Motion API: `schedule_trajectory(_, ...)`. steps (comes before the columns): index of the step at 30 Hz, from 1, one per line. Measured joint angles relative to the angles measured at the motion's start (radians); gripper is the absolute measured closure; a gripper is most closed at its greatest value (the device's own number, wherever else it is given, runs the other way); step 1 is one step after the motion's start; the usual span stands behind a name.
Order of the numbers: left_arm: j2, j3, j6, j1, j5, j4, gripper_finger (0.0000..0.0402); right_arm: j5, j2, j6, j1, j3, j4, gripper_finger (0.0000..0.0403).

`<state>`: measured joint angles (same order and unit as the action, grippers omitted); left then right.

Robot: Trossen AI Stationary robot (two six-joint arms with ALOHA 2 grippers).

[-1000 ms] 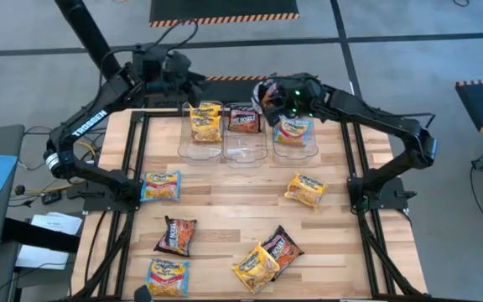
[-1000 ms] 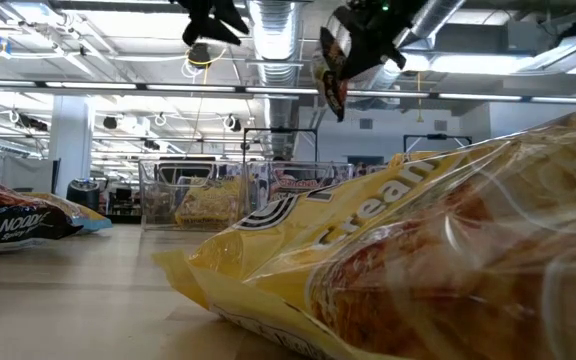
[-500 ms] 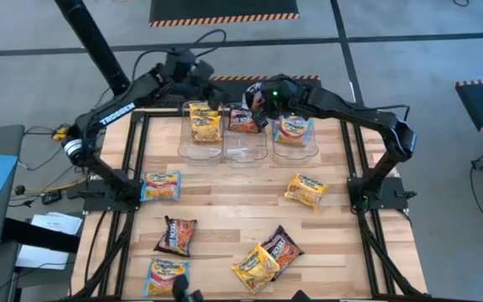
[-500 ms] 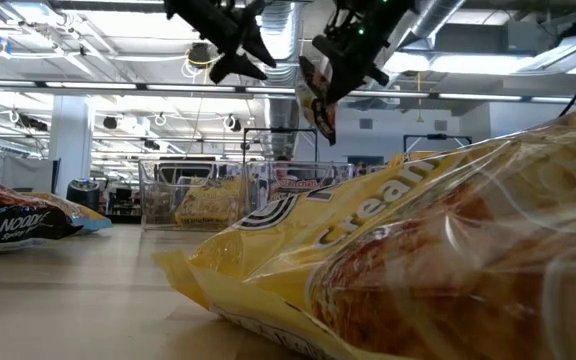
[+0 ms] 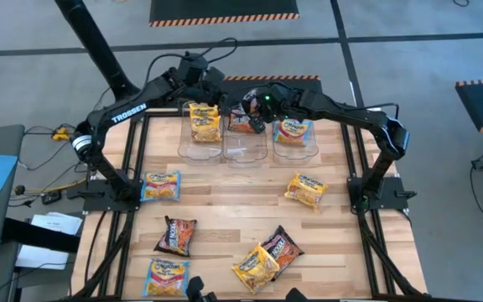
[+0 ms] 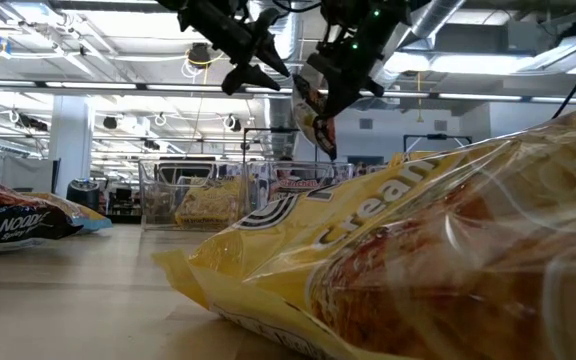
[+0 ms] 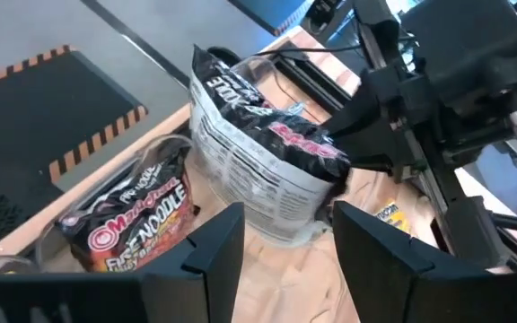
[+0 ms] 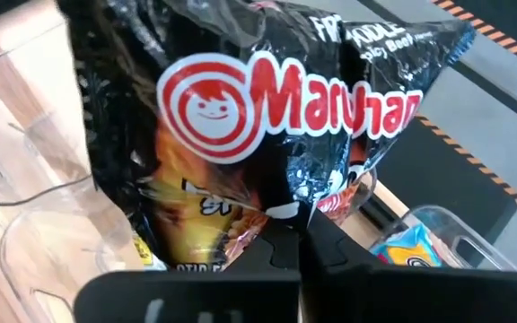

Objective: Sort Maruchan noodles
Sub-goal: Put the black noodle pack in the middle transparent bin

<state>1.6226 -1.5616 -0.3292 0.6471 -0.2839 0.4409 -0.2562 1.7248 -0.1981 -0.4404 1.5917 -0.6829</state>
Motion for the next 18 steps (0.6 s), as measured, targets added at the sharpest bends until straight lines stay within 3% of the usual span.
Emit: schedule_trajectory(18, 0.030, 0.000, -0.021, -0.018, -0.057, -0.107, 0.0242, 0.015, -0.001, -0.006, -0.001, -0.001, 0.019, 0.0399)
